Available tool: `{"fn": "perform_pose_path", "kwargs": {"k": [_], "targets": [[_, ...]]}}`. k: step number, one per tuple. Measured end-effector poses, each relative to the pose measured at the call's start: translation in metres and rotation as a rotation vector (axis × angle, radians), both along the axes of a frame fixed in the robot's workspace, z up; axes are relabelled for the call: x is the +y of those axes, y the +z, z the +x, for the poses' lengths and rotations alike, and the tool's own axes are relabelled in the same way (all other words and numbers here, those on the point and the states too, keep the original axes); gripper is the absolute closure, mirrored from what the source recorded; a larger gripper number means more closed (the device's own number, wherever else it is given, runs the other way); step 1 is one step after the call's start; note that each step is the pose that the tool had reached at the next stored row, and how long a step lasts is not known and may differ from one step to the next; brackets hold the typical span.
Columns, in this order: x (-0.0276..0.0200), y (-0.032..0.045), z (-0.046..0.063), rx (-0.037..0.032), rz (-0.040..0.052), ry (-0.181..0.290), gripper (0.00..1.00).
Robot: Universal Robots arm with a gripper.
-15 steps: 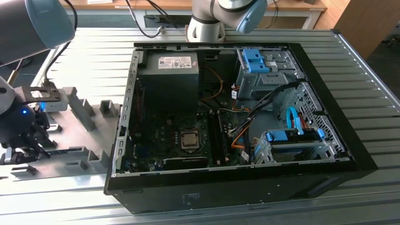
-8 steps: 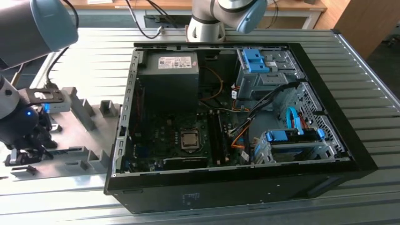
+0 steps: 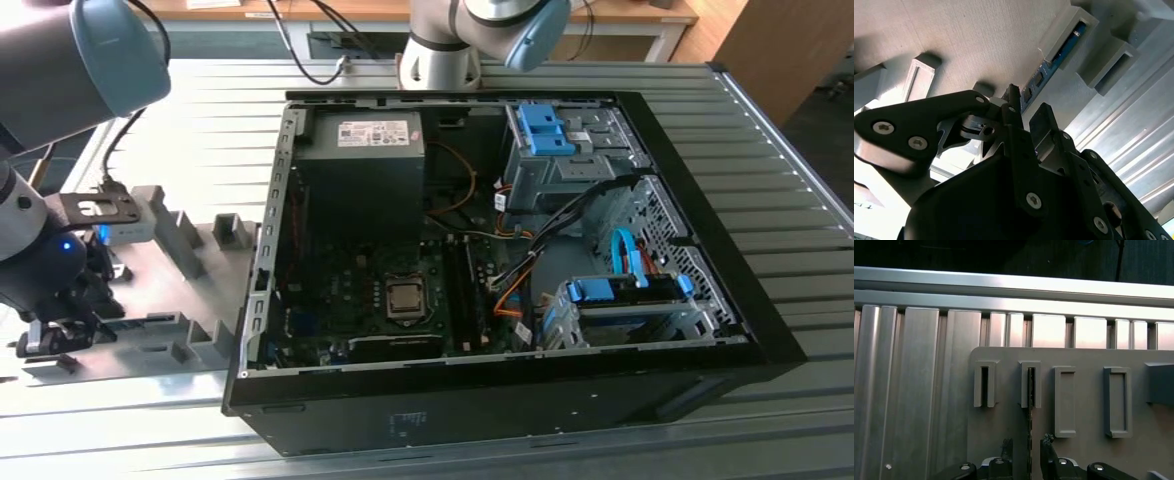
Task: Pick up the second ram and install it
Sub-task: 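Pick up the second ram and move it above second insertion slot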
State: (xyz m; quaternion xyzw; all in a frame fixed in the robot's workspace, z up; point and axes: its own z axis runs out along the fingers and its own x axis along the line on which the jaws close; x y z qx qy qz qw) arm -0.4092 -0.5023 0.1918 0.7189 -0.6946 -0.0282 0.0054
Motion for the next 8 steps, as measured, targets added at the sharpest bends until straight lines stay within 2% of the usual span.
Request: {"fn": "perform_pose_path", "kwargs": {"k": [6,7,8], "targets": [[0.0,-0.0004,0.0,-0.0001,0.0001,0.0,0.65],[0.0,-0.0005,0.0,-0.0002,0.0002,0.0,0.66],[0.0,-0.0006,0.0,-0.0002,0.0001,0.0,0.72]]}}
